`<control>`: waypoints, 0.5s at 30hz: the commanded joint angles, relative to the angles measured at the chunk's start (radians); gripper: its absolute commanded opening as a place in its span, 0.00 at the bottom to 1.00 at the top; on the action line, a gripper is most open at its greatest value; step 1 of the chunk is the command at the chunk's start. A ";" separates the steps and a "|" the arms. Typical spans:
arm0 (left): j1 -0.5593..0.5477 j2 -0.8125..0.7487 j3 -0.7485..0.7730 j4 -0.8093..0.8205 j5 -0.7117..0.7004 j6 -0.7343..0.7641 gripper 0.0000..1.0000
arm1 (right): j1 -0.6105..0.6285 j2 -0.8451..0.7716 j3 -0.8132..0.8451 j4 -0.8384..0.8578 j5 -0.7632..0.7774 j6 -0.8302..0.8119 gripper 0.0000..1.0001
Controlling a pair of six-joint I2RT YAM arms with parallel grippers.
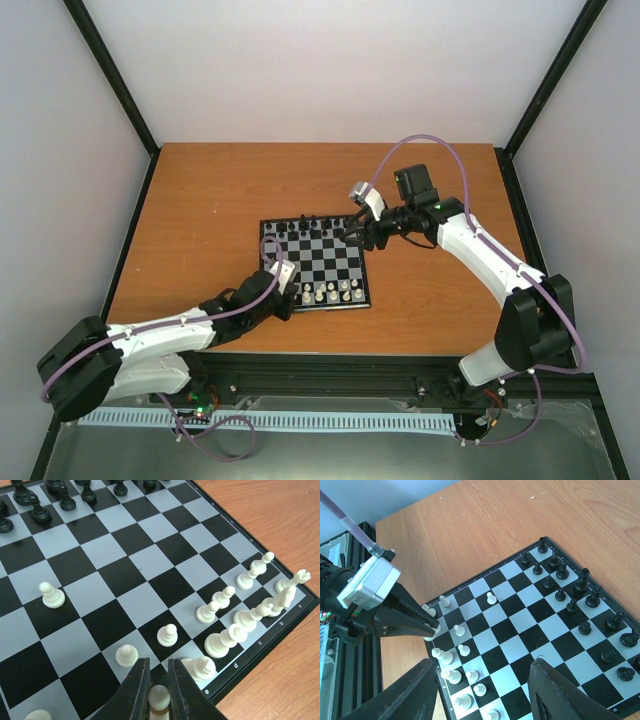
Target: Set up the chess pieces on the board
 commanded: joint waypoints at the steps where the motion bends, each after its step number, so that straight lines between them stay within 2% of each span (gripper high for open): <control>1: -0.012 0.044 0.020 0.075 0.022 0.022 0.07 | -0.008 0.010 -0.004 0.012 -0.017 -0.009 0.50; 15: -0.012 0.144 0.047 0.090 0.018 0.023 0.10 | -0.010 0.018 -0.005 0.012 -0.021 -0.017 0.50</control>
